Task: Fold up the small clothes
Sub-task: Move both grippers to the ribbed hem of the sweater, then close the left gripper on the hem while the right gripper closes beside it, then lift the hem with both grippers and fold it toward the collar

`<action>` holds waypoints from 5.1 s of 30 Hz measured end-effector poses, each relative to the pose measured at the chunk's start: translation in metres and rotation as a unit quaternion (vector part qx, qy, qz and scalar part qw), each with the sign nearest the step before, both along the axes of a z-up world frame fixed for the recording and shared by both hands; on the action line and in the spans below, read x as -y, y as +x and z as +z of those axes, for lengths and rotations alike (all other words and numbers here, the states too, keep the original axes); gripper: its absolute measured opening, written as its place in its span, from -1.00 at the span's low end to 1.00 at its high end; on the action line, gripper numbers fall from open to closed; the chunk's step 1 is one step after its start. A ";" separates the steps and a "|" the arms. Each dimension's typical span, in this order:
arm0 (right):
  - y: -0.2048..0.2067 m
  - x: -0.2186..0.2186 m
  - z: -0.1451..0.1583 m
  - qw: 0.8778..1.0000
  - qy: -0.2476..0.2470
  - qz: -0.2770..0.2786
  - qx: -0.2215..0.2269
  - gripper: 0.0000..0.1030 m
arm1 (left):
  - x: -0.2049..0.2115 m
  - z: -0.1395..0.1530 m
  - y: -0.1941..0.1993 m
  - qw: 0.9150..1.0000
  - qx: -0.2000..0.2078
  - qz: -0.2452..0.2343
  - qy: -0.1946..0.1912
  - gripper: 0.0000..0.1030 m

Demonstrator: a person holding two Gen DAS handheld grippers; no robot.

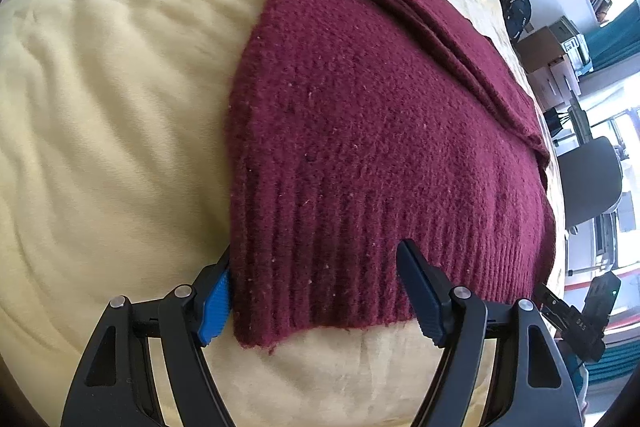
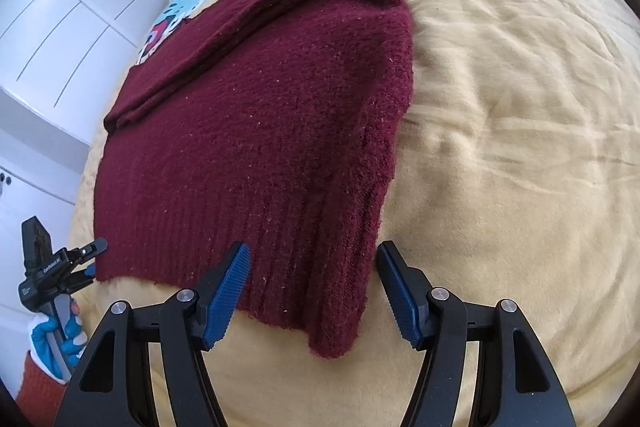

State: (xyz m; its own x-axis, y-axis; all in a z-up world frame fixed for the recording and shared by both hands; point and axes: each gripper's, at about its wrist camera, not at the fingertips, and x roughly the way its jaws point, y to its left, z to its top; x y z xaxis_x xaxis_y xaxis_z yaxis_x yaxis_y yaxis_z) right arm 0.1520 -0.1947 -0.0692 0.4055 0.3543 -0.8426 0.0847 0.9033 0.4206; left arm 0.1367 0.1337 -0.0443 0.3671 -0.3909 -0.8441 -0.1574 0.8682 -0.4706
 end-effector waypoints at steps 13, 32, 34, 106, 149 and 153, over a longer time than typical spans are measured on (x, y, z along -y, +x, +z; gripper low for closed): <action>0.005 -0.004 -0.004 1.000 0.017 0.011 -0.004 0.23 | -0.003 0.000 0.005 1.000 0.005 -0.007 -0.026 0.33; 0.015 -0.012 -0.010 0.999 0.020 0.032 -0.020 -0.33 | 0.002 -0.004 0.008 0.999 0.005 -0.027 -0.044 -0.10; 0.016 -0.013 -0.010 0.999 0.019 0.032 -0.021 -0.33 | 0.002 -0.004 0.008 0.999 0.004 -0.028 -0.044 -0.10; 0.034 0.030 0.037 0.993 0.094 0.032 0.064 -0.78 | -0.010 0.053 0.026 0.991 0.083 -0.058 -0.088 -0.83; 0.275 0.048 0.039 0.988 0.075 -0.102 0.086 -0.61 | -0.029 0.028 0.272 0.997 0.081 0.000 -0.010 -0.80; 0.281 0.048 0.033 0.987 0.080 -0.109 0.082 -0.33 | -0.034 0.020 0.279 0.997 0.071 0.006 -0.026 -0.69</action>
